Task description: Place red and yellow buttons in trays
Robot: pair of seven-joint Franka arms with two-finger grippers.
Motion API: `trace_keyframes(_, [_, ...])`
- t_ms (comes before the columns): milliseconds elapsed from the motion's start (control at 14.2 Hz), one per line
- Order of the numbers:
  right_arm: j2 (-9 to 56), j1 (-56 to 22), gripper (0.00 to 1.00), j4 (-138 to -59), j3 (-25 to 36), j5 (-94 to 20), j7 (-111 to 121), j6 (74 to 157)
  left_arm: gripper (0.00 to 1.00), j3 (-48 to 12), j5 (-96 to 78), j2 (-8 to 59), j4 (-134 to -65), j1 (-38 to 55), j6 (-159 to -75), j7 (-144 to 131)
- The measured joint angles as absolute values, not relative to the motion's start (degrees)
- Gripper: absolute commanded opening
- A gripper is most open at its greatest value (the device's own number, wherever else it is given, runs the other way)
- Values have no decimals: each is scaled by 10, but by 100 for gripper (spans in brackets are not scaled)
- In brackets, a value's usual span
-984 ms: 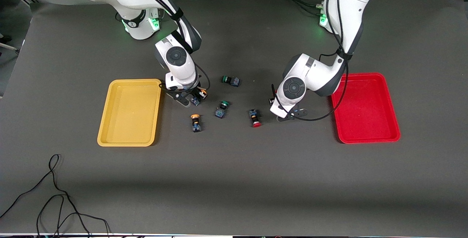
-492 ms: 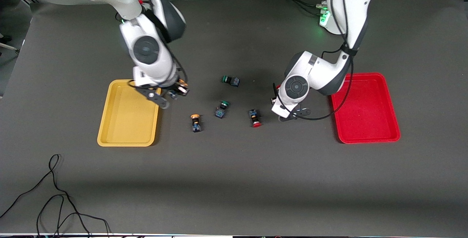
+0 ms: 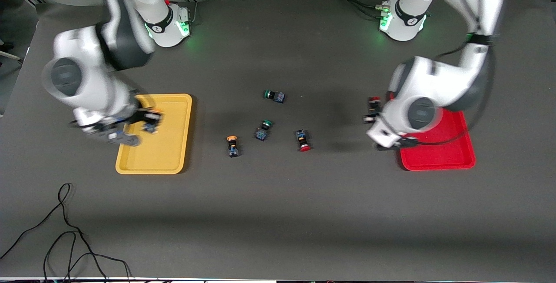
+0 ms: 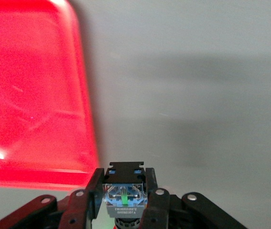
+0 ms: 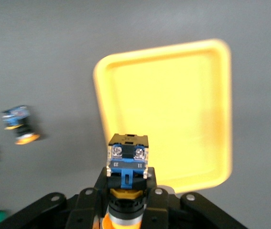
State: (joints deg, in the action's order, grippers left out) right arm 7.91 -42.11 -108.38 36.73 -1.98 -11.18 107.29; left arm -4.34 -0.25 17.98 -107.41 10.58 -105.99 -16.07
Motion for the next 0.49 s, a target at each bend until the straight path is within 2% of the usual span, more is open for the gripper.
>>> trace_keyframes(211, [80, -414, 8, -1112, 432, -20, 11, 1125, 0, -43, 29, 181, -1080, 37, -1060, -71])
trace_keyframes(492, [92, -414, 8, -1244, 440, -22, 35, 1302, 0, -43, 38, 181, -1116, 14, -1085, -55])
